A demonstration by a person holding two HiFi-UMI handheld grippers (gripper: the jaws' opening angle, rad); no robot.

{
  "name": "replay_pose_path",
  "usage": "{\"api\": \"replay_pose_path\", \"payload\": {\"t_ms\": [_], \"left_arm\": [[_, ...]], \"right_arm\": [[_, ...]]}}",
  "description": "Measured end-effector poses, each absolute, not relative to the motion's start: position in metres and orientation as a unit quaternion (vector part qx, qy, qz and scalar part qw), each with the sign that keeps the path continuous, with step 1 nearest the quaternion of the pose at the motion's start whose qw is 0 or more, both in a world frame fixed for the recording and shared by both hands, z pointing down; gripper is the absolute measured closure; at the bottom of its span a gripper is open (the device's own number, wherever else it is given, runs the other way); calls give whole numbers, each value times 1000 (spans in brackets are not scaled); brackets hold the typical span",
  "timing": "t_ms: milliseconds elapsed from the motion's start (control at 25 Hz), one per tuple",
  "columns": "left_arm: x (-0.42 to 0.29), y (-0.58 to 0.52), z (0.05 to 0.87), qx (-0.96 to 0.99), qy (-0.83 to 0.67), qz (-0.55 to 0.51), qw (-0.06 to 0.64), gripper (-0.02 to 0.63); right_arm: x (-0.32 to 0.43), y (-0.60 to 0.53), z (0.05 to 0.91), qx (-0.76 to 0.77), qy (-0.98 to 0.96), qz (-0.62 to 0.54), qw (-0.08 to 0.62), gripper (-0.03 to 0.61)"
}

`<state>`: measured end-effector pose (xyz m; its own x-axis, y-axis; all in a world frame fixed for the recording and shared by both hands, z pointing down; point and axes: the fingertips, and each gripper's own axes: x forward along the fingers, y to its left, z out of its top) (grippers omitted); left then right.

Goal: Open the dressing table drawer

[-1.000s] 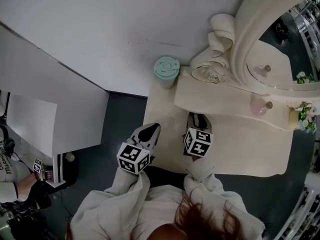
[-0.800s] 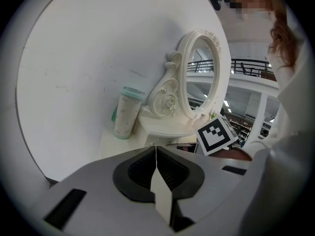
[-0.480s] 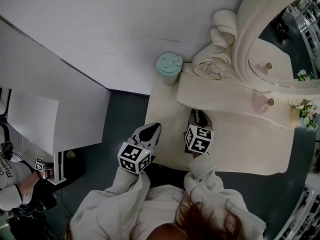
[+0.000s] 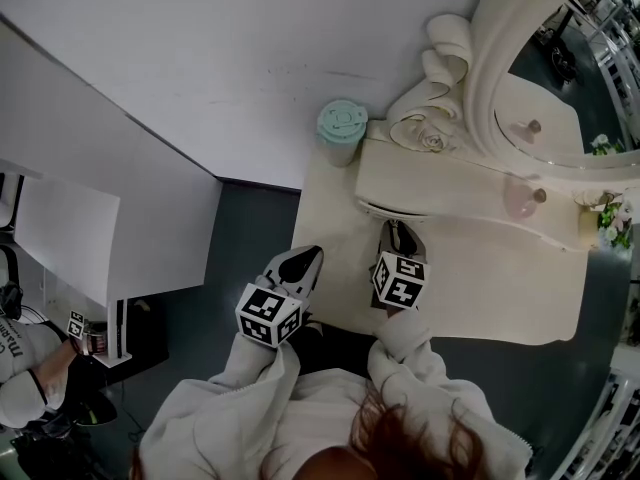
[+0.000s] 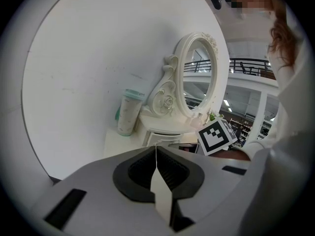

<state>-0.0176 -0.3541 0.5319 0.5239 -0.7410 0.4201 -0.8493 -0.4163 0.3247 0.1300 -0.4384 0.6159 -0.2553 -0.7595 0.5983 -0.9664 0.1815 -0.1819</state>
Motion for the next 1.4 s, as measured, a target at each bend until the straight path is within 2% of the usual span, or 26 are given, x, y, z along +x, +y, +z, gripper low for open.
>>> {"api": "replay_pose_path", "payload": {"t_ms": [1400], "left_arm": [[-22, -320, 522, 838, -482, 95, 239, 594]], "right_arm": [[130, -393, 614, 588, -735, 283, 187, 462]]}}
